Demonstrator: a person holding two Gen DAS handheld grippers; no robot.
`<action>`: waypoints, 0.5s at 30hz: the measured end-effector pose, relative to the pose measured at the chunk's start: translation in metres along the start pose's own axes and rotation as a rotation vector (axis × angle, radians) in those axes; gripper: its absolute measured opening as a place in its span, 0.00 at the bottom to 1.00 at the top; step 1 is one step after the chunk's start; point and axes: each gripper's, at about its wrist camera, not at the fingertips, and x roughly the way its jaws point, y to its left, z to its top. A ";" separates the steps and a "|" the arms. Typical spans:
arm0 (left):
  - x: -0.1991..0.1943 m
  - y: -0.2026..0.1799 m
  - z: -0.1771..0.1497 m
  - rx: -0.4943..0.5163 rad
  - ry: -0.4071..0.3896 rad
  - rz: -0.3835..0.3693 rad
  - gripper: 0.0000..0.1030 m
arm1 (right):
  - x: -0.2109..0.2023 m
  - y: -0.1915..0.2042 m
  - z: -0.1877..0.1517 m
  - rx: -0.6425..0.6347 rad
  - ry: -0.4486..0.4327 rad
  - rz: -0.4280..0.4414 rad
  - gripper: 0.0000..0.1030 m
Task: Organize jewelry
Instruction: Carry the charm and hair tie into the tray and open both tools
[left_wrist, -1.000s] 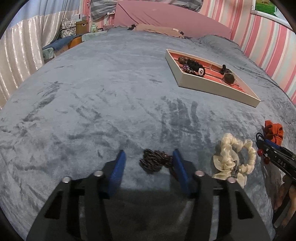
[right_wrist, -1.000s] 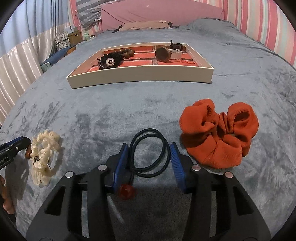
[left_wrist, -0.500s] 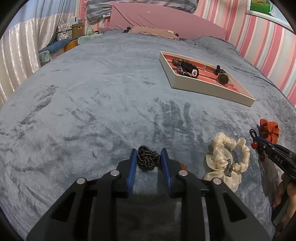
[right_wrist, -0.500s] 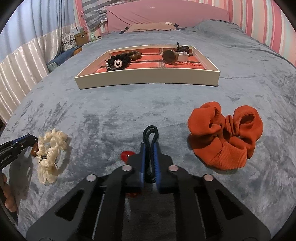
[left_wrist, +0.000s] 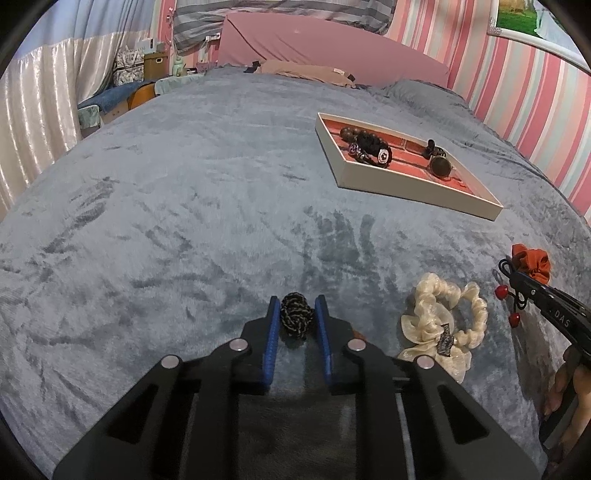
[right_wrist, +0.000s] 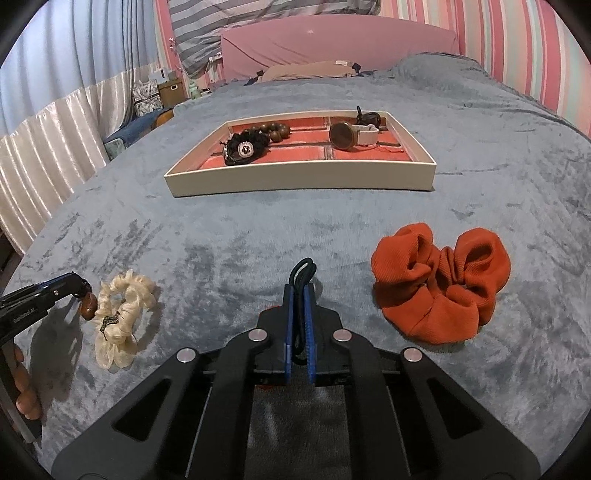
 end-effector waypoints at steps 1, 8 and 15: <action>0.000 -0.001 0.000 0.000 -0.001 0.000 0.19 | -0.001 0.000 0.001 0.000 -0.005 0.001 0.06; -0.008 -0.006 0.006 0.012 -0.025 -0.006 0.19 | -0.004 0.000 0.005 -0.004 -0.015 0.010 0.06; -0.011 -0.013 0.016 0.022 -0.040 -0.001 0.18 | -0.005 0.000 0.011 -0.011 -0.025 0.019 0.06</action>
